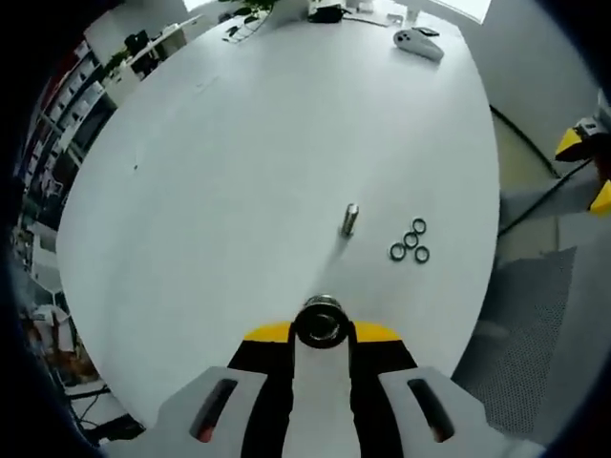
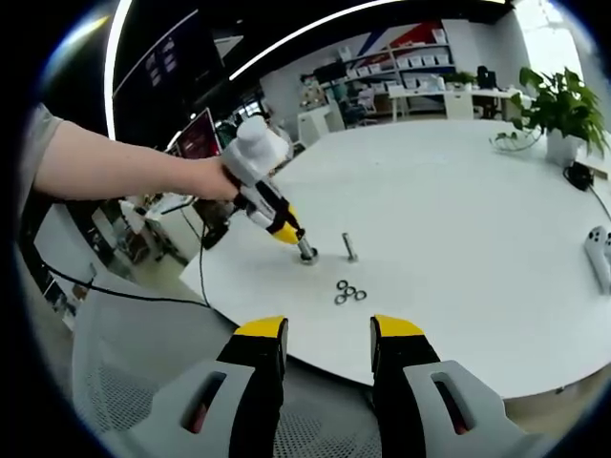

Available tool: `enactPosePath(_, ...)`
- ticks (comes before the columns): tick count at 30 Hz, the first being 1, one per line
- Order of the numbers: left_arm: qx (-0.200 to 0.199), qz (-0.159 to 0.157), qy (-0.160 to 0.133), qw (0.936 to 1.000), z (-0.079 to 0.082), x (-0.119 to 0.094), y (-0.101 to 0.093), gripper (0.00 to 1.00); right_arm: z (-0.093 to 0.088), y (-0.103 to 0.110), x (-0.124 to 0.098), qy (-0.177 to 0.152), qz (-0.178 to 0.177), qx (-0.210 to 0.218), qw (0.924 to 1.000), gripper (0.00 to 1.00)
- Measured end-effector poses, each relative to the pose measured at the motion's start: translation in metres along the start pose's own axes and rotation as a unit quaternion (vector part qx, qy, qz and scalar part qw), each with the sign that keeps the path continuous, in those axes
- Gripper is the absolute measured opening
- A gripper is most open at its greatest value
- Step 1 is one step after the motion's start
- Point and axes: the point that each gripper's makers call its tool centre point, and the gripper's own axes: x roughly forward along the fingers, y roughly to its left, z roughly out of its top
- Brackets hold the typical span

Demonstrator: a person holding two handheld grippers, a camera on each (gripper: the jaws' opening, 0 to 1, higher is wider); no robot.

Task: Place the washer onto the threaded stud by aligning its center hole with the stud, sliding it down to the base, and recovering from edge contact or off-axis alignment until the washer reaches the visible bottom stop.

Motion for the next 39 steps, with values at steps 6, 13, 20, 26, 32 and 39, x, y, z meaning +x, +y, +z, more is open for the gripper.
enactPosePath(6, -0.002, -0.004, 0.009, 1.0000, -0.001, 0.010, 0.002, 0.19, -0.001, 0.000, 0.000, 0.002, 0.000, 0.000, 1.0000, 0.37)
enactPosePath(13, 0.002, -0.004, 0.022, 0.9997, -0.005, 0.023, 0.000, 0.19, -0.001, -0.001, 0.000, 0.003, -0.002, 0.002, 1.0000, 0.37)
enactPosePath(20, 0.017, -0.001, 0.032, 0.9993, -0.007, 0.032, -0.003, 0.19, -0.002, -0.002, 0.000, 0.004, -0.004, 0.002, 1.0000, 0.36)
enactPosePath(26, 0.019, -0.003, 0.037, 0.9991, -0.009, 0.038, -0.002, 0.19, -0.002, -0.002, 0.000, 0.007, -0.005, 0.002, 1.0000, 0.36)
enactPosePath(32, 0.019, -0.003, 0.038, 0.9991, -0.011, 0.041, -0.002, 0.19, -0.002, -0.003, 0.000, 0.006, -0.007, 0.004, 1.0000, 0.36)
enactPosePath(39, 0.005, 0.006, 0.016, 0.9998, -0.007, 0.041, 0.001, 0.27, -0.003, -0.002, 0.001, 0.008, -0.004, 0.001, 1.0000, 0.36)
